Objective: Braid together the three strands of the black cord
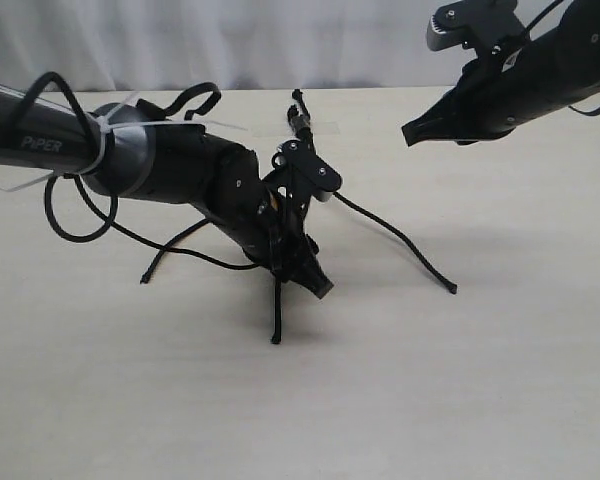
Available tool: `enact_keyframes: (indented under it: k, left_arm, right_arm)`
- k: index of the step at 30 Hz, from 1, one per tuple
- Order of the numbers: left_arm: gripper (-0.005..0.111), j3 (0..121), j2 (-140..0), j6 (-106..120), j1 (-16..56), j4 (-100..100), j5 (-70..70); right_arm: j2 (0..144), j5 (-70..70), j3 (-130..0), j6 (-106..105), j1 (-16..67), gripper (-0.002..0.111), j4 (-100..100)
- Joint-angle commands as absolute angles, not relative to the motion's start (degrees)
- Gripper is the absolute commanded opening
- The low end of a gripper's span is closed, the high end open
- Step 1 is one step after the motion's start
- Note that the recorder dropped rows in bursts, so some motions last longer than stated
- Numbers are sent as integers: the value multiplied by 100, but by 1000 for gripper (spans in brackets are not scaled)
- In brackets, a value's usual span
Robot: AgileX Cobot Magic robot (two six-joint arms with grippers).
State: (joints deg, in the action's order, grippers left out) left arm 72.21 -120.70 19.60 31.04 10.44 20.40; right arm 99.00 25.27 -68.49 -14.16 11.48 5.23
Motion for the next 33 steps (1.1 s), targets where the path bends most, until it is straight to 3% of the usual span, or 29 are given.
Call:
enact_keyframes:
  k: [1,10,19,30,33]
  left_arm:
    - [39,7217,-12219,1976,3120,963,1865]
    - [37,7217,-12241,1976,3120,972,1934]
    - [0,7217,-12241,1976,3120,972,2149]
    - [0,7217,-12021,1571,3120,983,2226]
    - [9,7217,-12021,1475,3120,972,2263]
  right_arm:
    - [9909,2426,-6822,-1468,1147,4,533]
    - [9909,2426,-6822,-1468,1147,4,533]
    - [9909,2426,-6822,-1468,1147,4,533]
    - [9909,2415,-6822,-1468,1147,4,533]
    - [9909,2415,-6822,-1468,1147,4,533]
